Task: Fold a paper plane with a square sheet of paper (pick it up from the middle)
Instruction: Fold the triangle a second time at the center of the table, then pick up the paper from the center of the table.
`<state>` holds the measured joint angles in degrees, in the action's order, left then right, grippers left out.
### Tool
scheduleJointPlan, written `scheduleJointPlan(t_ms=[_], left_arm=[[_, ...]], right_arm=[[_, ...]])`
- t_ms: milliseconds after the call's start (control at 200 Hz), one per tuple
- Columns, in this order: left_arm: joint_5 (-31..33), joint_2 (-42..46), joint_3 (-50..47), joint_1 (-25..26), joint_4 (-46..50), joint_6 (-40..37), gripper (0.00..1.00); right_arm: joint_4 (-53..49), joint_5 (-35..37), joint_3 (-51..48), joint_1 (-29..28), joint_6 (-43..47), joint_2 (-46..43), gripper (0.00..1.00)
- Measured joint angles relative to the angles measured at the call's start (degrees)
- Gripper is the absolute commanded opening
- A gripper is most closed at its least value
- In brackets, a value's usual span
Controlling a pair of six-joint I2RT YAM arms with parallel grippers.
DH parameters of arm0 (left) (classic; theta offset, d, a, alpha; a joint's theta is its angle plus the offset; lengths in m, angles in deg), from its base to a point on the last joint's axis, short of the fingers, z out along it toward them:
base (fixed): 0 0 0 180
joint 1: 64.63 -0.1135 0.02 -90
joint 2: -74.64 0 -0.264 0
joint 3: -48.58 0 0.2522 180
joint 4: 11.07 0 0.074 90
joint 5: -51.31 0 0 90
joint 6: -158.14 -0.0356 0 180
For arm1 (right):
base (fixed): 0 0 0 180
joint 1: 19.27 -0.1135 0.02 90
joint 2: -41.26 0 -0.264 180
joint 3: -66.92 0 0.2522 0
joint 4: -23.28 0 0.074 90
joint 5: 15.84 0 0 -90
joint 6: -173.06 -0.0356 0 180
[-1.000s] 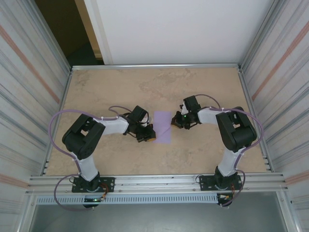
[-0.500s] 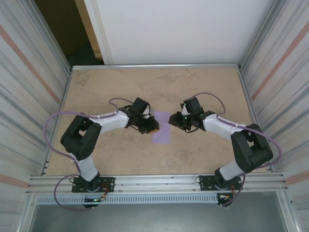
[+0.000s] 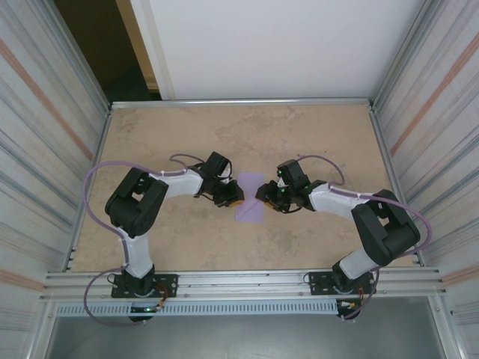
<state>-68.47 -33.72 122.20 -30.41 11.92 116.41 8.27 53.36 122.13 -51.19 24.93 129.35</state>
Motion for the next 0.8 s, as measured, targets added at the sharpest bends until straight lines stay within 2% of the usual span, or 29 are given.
scheduleJointPlan(t_ms=[296,516,802], left_arm=[[-1.36,0.02,-2.16,-0.90,-4.09,2.99,0.17],[-2.16,0.04,-2.78,-1.18,-5.35,4.35,0.17],[-2.32,0.04,-2.89,-1.22,-5.70,4.55,0.17]], right_arm=[[2.56,-0.22,0.02,0.00,-3.21,3.65,0.34],[3.58,-0.33,0.17,0.00,-4.46,5.99,0.25],[5.22,-0.46,0.98,0.00,-4.48,7.61,0.24]])
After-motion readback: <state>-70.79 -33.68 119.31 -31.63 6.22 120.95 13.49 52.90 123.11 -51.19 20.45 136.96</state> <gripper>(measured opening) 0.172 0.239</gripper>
